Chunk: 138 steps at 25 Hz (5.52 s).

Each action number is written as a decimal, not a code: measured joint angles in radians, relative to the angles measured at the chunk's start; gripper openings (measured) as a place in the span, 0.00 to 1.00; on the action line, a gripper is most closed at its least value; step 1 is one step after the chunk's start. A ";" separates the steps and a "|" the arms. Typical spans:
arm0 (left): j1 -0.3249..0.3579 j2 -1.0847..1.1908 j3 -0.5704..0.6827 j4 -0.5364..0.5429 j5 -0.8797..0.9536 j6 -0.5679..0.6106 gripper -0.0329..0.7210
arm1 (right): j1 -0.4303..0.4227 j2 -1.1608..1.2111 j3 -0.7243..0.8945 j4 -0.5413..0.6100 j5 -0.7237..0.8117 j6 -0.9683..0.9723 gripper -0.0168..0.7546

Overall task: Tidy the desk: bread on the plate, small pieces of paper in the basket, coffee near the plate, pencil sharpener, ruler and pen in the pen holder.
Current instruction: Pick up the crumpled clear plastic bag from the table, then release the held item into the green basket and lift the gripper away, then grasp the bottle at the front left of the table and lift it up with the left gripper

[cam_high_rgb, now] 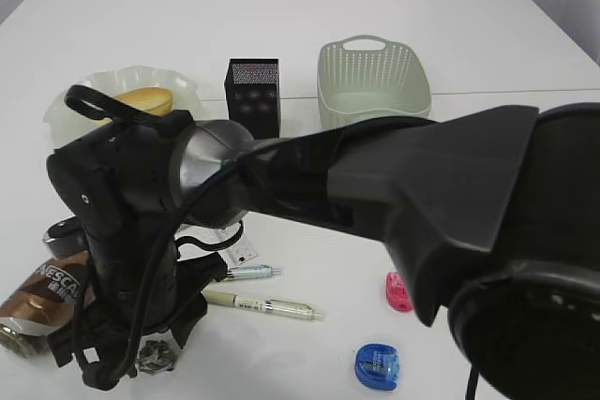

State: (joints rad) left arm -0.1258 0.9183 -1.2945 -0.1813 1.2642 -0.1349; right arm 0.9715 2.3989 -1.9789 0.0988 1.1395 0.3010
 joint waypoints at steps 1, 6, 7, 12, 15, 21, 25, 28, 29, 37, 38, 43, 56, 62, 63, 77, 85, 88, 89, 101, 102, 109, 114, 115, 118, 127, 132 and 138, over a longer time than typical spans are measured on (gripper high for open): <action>0.000 0.000 0.000 0.000 0.000 0.000 0.63 | 0.000 0.002 0.000 0.000 0.000 0.000 0.55; 0.000 0.000 0.000 0.000 0.000 0.000 0.63 | 0.000 0.006 0.000 -0.006 -0.003 0.000 0.55; 0.000 0.000 0.000 0.000 0.000 0.000 0.63 | 0.000 0.010 0.000 -0.006 -0.003 0.000 0.55; 0.000 0.000 0.000 0.000 0.000 0.000 0.63 | 0.000 0.016 0.000 -0.007 -0.003 -0.002 0.55; 0.000 0.000 0.000 0.000 0.000 0.000 0.63 | 0.000 0.016 0.000 -0.007 -0.006 -0.002 0.55; 0.000 0.000 0.000 0.000 0.000 0.000 0.63 | 0.000 0.016 0.000 -0.007 -0.008 -0.002 0.55; 0.000 0.000 0.000 -0.005 0.000 0.000 0.63 | 0.000 0.026 0.000 -0.007 -0.012 -0.002 0.55; 0.000 0.000 0.000 -0.007 0.000 0.000 0.63 | 0.000 0.029 0.000 -0.007 -0.012 -0.002 0.52; 0.000 0.000 0.000 -0.007 0.000 0.000 0.63 | 0.000 0.029 0.000 -0.007 -0.012 -0.002 0.49; 0.000 0.000 0.000 -0.008 0.000 0.000 0.62 | 0.000 0.029 -0.012 -0.007 -0.006 -0.002 0.05; 0.000 0.000 0.000 -0.008 0.000 0.000 0.62 | 0.000 0.029 -0.016 -0.007 0.001 -0.002 0.03; 0.000 0.000 0.000 -0.008 0.000 0.000 0.62 | 0.000 0.032 -0.082 -0.029 0.071 -0.006 0.02; 0.000 -0.002 0.000 -0.008 0.000 0.000 0.61 | -0.031 -0.070 -0.304 -0.081 0.096 -0.039 0.02; 0.000 -0.002 0.000 -0.008 0.000 0.000 0.61 | -0.168 -0.092 -0.481 -0.151 0.107 -0.039 0.02; 0.000 -0.002 0.000 -0.008 0.000 0.000 0.61 | -0.202 -0.094 -0.513 -0.158 0.110 -0.039 0.02; 0.000 -0.002 0.000 -0.009 0.000 0.000 0.61 | -0.573 -0.084 -0.603 -0.262 0.116 -0.041 0.02; 0.000 -0.002 0.000 -0.009 0.000 0.000 0.61 | -0.614 0.032 -0.603 -0.244 0.022 -0.041 0.05; 0.000 -0.002 0.000 -0.009 0.000 0.000 0.61 | -0.614 0.078 -0.603 -0.220 0.004 -0.041 0.17; 0.000 -0.002 0.000 -0.009 0.000 0.000 0.61 | -0.614 0.092 -0.603 -0.217 0.002 -0.041 0.22; 0.000 -0.002 0.000 -0.009 0.000 0.000 0.61 | -0.627 0.153 -0.605 -0.231 0.006 -0.031 0.64; 0.000 -0.002 0.000 -0.009 0.000 0.000 0.61 | -0.630 0.153 -0.612 -0.231 0.027 -0.031 0.64; 0.000 -0.002 0.000 -0.011 0.000 0.017 0.61 | -0.641 0.140 -0.649 -0.222 0.105 -0.058 0.62; 0.000 0.000 0.000 -0.011 0.000 0.048 0.61 | -0.645 0.088 -0.649 -0.092 0.109 -0.190 0.59; 0.000 0.003 0.000 -0.011 0.000 0.050 0.61 | -0.645 0.076 -0.646 -0.055 0.109 -0.208 0.58; 0.000 0.028 0.000 -0.011 0.000 0.055 0.61 | -0.645 0.013 -0.565 0.000 0.109 -0.229 0.58; -0.007 0.223 0.000 0.001 -0.004 0.082 0.64 | -0.645 -0.369 0.006 -0.171 0.109 -0.264 0.57; -0.071 0.417 0.000 0.074 -0.010 0.098 0.68 | -0.645 -0.612 0.221 -0.139 0.109 -0.301 0.57; -0.211 0.640 0.000 0.200 -0.036 0.113 0.69 | -0.645 -0.876 0.411 -0.064 0.109 -0.373 0.57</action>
State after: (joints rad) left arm -0.3368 1.5581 -1.2945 0.0188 1.2280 -0.0214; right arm 0.3263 1.5224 -1.5680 0.0344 1.2485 -0.0715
